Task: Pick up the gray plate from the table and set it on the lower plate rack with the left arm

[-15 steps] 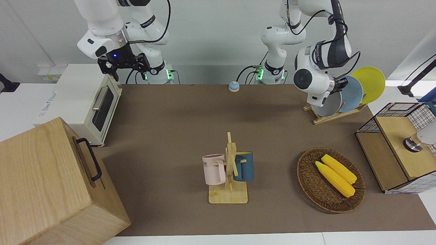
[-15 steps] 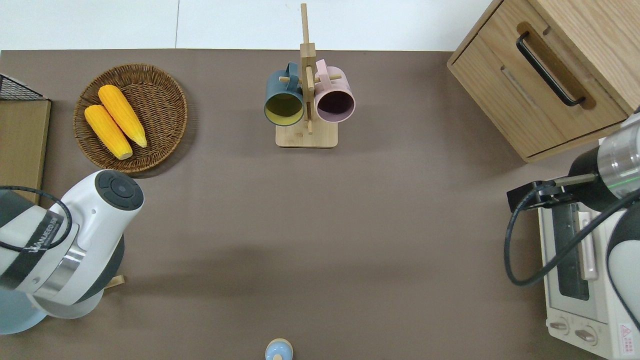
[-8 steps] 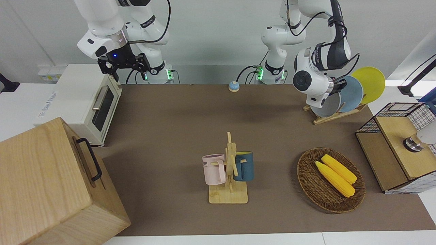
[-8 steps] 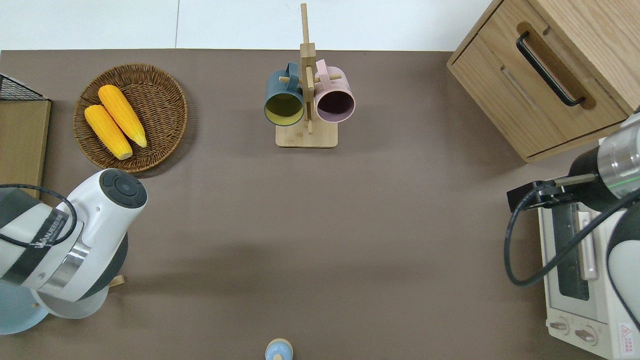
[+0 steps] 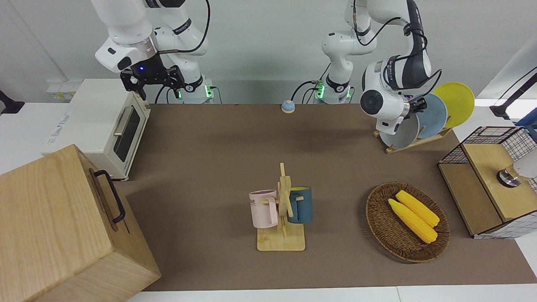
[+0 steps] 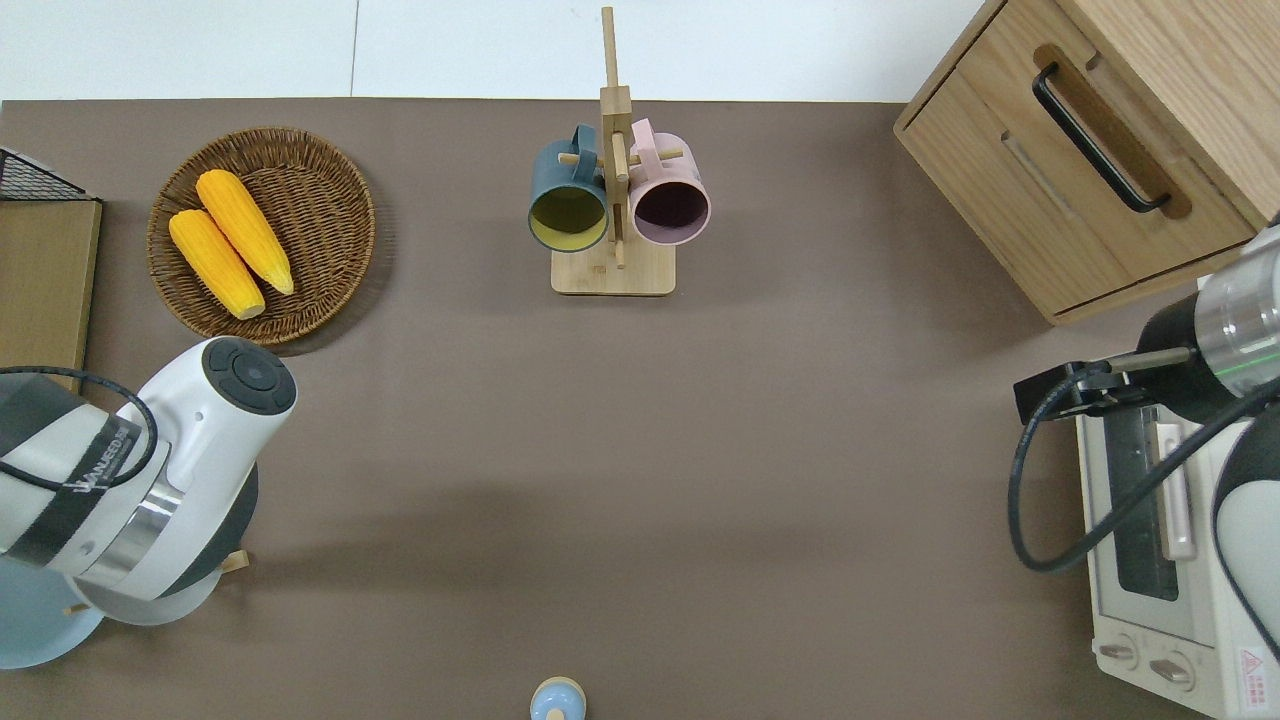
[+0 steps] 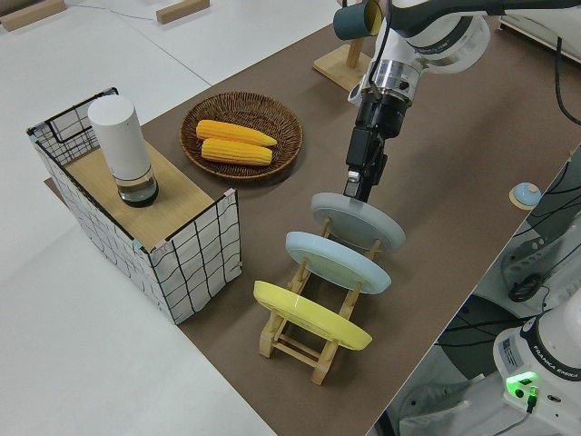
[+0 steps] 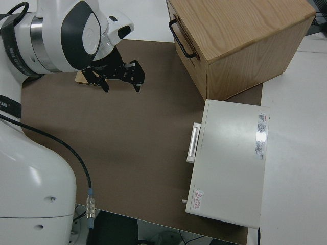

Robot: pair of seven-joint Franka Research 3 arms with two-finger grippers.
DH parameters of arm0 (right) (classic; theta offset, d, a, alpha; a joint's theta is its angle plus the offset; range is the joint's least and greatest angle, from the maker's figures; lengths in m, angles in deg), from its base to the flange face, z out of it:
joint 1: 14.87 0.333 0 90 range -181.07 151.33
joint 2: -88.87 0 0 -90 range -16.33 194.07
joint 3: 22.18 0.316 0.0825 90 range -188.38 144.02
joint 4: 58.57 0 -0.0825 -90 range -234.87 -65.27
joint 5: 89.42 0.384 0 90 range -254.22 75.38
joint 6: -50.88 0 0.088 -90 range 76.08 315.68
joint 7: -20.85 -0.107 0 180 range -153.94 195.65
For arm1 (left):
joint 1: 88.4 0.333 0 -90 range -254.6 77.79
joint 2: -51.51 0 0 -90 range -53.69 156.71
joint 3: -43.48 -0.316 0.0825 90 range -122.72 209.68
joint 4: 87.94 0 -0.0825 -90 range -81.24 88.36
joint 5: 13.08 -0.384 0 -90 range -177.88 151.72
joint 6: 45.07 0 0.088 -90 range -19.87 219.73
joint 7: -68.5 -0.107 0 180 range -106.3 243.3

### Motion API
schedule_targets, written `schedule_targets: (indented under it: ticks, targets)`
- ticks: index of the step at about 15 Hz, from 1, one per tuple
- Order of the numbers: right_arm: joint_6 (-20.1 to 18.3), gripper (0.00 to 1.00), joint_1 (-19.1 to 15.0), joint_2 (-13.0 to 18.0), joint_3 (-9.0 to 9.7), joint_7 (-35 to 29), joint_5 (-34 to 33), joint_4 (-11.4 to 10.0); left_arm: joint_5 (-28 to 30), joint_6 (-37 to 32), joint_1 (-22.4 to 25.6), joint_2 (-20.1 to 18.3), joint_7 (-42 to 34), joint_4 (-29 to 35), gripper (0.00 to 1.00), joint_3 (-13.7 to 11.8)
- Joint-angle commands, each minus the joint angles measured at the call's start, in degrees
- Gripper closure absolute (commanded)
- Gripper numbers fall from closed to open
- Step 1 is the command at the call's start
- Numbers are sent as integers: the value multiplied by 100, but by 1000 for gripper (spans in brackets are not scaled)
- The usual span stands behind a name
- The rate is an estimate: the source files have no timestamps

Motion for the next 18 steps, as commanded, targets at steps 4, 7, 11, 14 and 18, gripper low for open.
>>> schedule_targets:
  ticks: [4, 7, 11, 14, 18]
  targets:
    - [-63, 17, -135, 12, 122, -68, -28, 33, 253, 15, -37, -77, -324, -168, 174, -35]
    - [-63, 17, -135, 12, 113, -68, -28, 42, 1008, 6, 25, -112, -1053, -695, 143, -123]
    - [-63, 17, -135, 20, 122, -68, -28, 42, 2159, -11, 95, -121, -1371, -1302, 145, -141]
    - [-63, 17, -135, 12, 122, -68, -37, 42, 2907, 15, 86, -121, -1389, -1540, 143, -158]
    - [-63, 17, -135, 12, 122, -68, -28, 42, 3944, 24, 104, -68, -1389, -2058, 24, -149]
